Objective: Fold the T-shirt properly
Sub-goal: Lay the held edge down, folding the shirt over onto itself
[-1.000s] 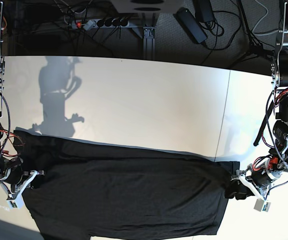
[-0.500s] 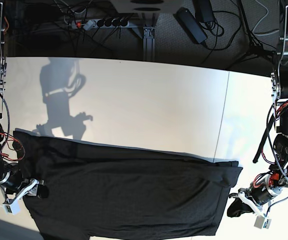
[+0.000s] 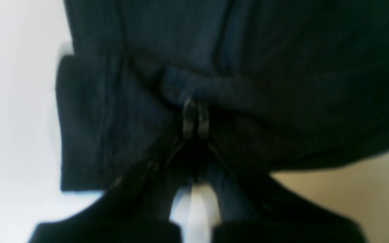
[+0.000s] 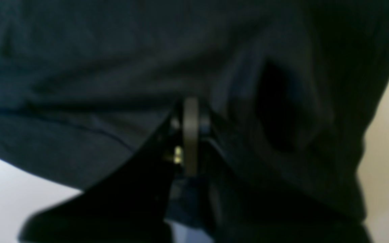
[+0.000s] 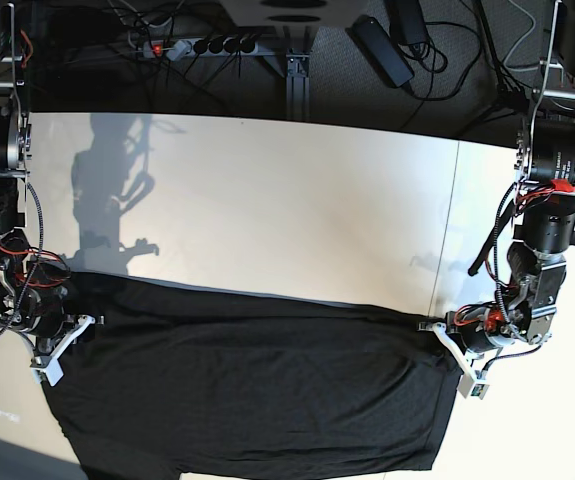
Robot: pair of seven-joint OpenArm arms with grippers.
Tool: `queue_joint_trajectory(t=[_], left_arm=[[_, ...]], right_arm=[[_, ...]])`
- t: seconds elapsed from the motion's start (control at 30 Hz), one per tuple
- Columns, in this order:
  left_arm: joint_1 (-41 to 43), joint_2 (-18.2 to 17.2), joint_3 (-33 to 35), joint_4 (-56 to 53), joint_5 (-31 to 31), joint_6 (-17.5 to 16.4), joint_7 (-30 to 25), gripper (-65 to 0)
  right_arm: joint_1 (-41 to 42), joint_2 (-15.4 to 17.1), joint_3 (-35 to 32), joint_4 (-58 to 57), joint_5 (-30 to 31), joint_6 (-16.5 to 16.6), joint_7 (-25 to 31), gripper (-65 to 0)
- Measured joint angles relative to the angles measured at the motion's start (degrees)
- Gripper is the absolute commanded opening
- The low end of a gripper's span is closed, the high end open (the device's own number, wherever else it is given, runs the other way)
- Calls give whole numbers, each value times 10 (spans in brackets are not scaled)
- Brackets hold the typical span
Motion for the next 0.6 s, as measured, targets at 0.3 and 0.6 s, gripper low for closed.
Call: queue_joint_trajectory(t=[0.3,0.6], left_arm=[[-4,19,1,-20,87,16,-51,-650],[36,-7,-1,0,70,-80,-92,-650]], right_arm=[[-48,1,3,-5,7,-1,31,-650],[-122,18,7,39,67,-2,24,-650]])
